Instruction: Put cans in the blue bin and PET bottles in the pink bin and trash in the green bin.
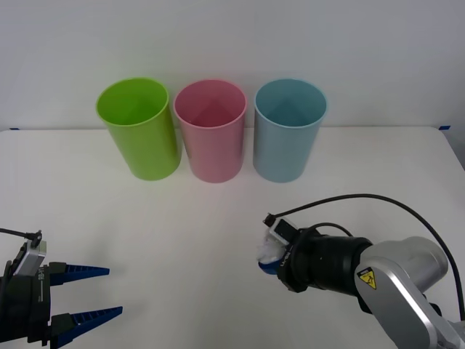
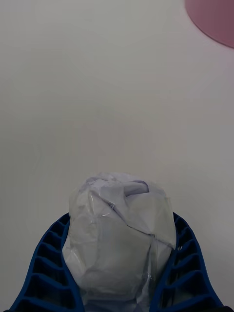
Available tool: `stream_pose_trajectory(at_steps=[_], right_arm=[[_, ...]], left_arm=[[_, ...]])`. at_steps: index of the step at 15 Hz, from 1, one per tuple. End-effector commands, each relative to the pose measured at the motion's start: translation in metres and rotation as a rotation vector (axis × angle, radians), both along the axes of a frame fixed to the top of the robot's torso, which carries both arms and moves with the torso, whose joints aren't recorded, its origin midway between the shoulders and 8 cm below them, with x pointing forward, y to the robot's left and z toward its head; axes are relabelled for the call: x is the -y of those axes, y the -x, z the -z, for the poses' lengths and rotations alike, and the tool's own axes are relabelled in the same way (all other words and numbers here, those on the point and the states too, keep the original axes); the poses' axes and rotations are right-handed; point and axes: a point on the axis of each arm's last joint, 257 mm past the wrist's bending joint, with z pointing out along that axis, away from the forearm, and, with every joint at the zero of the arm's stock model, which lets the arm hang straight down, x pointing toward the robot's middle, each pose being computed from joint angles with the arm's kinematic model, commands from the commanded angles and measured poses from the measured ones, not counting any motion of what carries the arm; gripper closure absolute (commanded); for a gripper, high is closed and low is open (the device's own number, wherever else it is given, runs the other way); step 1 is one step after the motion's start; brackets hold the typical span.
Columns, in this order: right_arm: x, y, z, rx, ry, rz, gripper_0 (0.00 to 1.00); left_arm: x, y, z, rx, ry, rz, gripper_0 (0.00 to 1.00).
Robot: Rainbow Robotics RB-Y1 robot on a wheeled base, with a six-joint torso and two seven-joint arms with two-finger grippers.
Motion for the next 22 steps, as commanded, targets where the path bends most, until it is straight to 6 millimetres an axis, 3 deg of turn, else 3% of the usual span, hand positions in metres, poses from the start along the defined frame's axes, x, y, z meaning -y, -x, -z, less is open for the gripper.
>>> stream_pose_trajectory(at_steps=[1, 8, 12, 16, 20, 22], right_arm=[[-0.001, 0.010, -0.038, 0.023, -0.119, -0.004, 1.00], [-0.006, 0.001, -0.150, 0.083, -0.465, -0.026, 1.00], [-0.005, -0.015, -0.200, 0.155, -0.552, -0.041, 1.00], [-0.026, -0.019, -0.257, 0.216, -0.642, -0.122, 1.00], [-0.059, -0.024, -0.323, 0.271, -0.714, -0.211, 1.00], [-0.077, -0.034, -0.347, 0.269, -0.746, -0.237, 1.00]], left_arm=[[0.000, 0.000, 0.000, 0.000, 0.000, 0.000, 0.00], [0.000, 0.000, 0.000, 0.000, 0.000, 0.000, 0.00], [0.000, 0.000, 0.000, 0.000, 0.000, 0.000, 0.00], [0.000, 0.000, 0.000, 0.000, 0.000, 0.000, 0.00], [0.000, 0.000, 0.000, 0.000, 0.000, 0.000, 0.00], [0.000, 0.000, 0.000, 0.000, 0.000, 0.000, 0.00]])
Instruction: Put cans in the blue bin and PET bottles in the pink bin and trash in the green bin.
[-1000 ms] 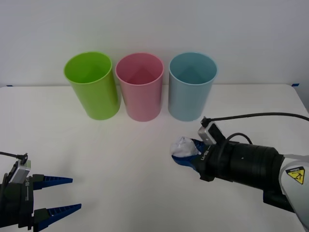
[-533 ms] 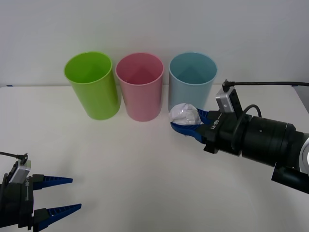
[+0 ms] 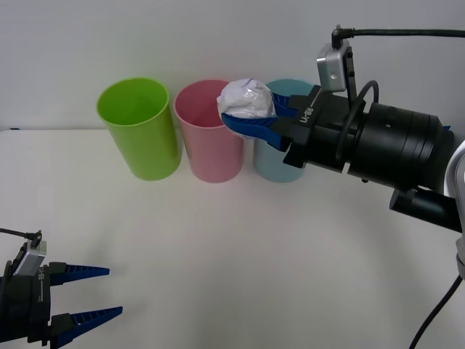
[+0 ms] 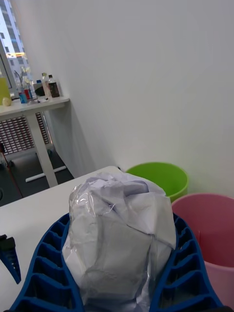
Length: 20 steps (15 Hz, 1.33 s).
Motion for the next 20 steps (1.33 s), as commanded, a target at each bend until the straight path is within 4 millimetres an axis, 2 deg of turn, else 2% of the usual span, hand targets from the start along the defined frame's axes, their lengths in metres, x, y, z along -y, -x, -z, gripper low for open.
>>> stream_pose_trajectory(at_steps=[1, 5, 8, 11, 14, 20], right_arm=[[-0.028, -0.016, -0.032, 0.008, -0.040, -0.042, 1.00], [-0.076, -0.048, -0.058, 0.008, -0.053, -0.052, 1.00], [-0.122, -0.078, -0.062, -0.003, -0.059, -0.018, 1.00], [-0.171, -0.100, -0.061, -0.016, -0.087, 0.004, 1.00], [-0.205, -0.113, -0.060, -0.022, -0.083, 0.019, 1.00], [-0.257, -0.141, -0.054, -0.038, -0.020, 0.061, 1.00]], left_arm=[[0.000, 0.000, 0.000, 0.000, 0.000, 0.000, 0.00], [0.000, 0.000, 0.000, 0.000, 0.000, 0.000, 0.00], [0.000, 0.000, 0.000, 0.000, 0.000, 0.000, 0.00], [0.000, 0.000, 0.000, 0.000, 0.000, 0.000, 0.00], [0.000, 0.000, 0.000, 0.000, 0.000, 0.000, 0.00], [0.000, 0.000, 0.000, 0.000, 0.000, 0.000, 0.00]])
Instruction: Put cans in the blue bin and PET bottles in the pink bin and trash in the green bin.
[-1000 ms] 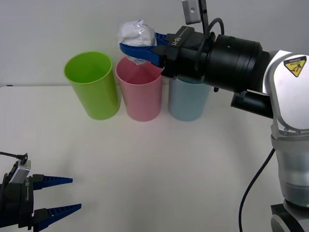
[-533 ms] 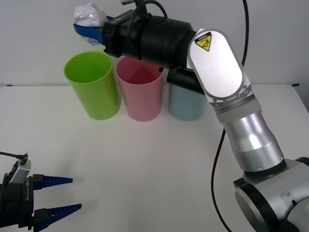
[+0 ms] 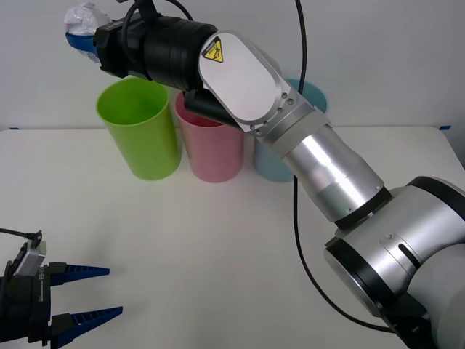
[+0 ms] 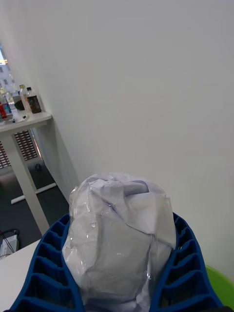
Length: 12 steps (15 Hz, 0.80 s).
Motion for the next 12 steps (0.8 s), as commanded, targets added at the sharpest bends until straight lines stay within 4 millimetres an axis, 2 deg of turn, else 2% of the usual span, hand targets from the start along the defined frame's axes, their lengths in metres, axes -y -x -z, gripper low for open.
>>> stream_pose_trajectory(at_steps=[1, 3, 6, 10, 12], right_arm=[[-0.021, -0.016, 0.005, -0.025, 0.027, 0.030, 1.00], [-0.031, -0.030, 0.006, -0.023, 0.077, 0.066, 1.00], [-0.026, -0.048, 0.017, -0.039, 0.148, 0.113, 1.00], [-0.019, -0.058, 0.033, -0.028, 0.209, 0.147, 1.00], [-0.015, -0.061, 0.050, -0.023, 0.255, 0.159, 1.00]], left_arm=[[0.000, 0.000, 0.000, 0.000, 0.000, 0.000, 0.00], [0.000, 0.000, 0.000, 0.000, 0.000, 0.000, 0.00], [0.000, 0.000, 0.000, 0.000, 0.000, 0.000, 0.00], [0.000, 0.000, 0.000, 0.000, 0.000, 0.000, 0.00], [0.000, 0.000, 0.000, 0.000, 0.000, 0.000, 0.00]])
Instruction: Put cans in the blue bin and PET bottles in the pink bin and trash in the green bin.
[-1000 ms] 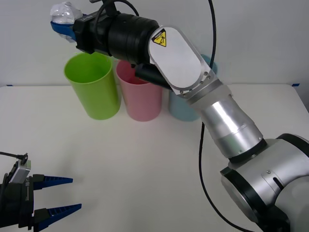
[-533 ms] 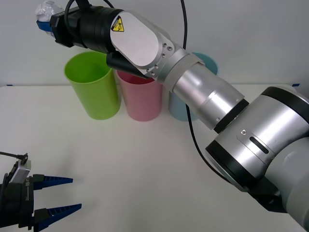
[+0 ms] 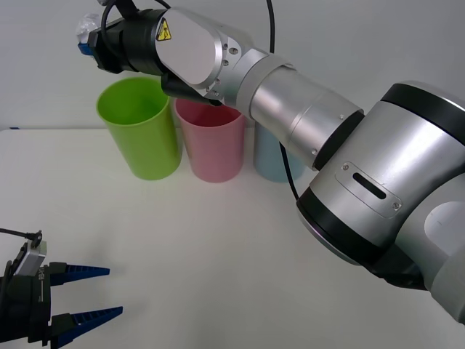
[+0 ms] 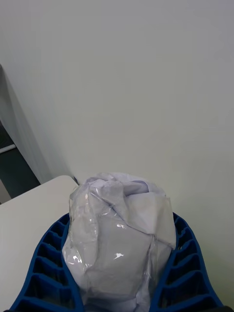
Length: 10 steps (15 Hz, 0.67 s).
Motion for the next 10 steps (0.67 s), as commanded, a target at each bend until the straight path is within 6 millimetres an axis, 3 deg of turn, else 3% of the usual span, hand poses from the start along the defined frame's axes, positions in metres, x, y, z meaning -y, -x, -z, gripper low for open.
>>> stream_pose_trajectory(at_steps=[1, 6, 10], right_arm=[[0.005, -0.004, 0.023, 0.002, 0.062, 0.013, 1.00], [0.008, -0.003, 0.048, 0.000, 0.130, 0.018, 1.00], [0.025, -0.018, 0.059, -0.007, 0.147, 0.065, 1.00]], left_arm=[[0.000, 0.000, 0.000, 0.000, 0.000, 0.000, 0.00], [0.000, 0.000, 0.000, 0.000, 0.000, 0.000, 0.00], [0.000, 0.000, 0.000, 0.000, 0.000, 0.000, 0.00]])
